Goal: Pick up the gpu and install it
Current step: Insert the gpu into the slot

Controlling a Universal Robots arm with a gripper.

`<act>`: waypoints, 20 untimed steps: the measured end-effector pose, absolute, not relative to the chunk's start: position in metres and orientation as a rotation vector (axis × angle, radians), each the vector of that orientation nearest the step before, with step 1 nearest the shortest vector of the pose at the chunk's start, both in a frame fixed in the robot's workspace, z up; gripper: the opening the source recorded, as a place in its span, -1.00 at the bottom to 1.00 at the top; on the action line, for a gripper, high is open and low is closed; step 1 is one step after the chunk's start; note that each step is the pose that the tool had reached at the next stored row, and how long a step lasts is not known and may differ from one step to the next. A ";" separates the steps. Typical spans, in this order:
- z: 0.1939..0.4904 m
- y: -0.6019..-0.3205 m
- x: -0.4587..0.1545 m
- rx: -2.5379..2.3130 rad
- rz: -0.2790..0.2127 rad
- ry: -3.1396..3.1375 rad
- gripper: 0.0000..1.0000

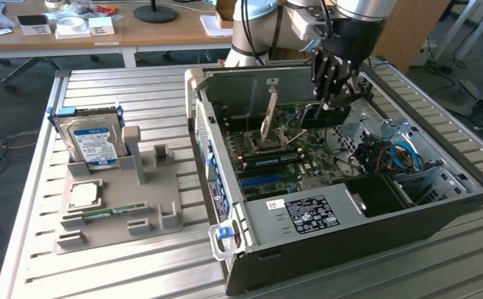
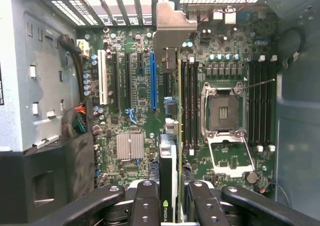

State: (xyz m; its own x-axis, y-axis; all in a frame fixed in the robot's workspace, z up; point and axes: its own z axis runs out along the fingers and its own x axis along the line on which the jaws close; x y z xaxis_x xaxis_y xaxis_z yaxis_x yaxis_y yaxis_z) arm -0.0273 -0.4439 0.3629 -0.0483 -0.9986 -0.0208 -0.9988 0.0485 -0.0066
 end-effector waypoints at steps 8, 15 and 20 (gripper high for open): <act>0.357 -0.444 -0.028 -2.154 0.015 2.260 -0.47; 0.356 -0.444 -0.034 -2.153 0.014 2.260 -0.47; 0.352 -0.444 -0.036 -2.153 0.014 2.260 -0.47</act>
State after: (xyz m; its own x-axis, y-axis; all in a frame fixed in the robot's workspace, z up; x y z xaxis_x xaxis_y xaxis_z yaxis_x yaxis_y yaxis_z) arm -0.0357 -0.4439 0.3518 -0.0483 -0.9986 -0.0207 -0.9988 0.0485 -0.0070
